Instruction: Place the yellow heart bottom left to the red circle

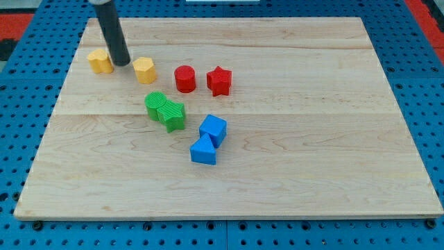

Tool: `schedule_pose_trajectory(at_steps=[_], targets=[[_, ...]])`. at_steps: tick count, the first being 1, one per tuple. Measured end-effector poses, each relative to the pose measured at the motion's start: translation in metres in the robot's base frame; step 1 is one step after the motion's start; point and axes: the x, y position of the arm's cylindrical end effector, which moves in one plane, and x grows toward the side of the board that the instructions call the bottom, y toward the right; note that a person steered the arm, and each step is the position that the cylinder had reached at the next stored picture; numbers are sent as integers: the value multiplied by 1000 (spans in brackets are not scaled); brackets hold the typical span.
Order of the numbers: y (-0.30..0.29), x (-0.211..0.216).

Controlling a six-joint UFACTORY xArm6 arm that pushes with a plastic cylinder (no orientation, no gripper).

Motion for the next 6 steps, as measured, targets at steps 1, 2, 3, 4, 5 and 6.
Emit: schedule_pose_trajectory(at_steps=[1, 2, 3, 4, 5, 6], targets=[[72, 5], [46, -5], [34, -64], [-57, -77], [-94, -43], [-5, -20]])
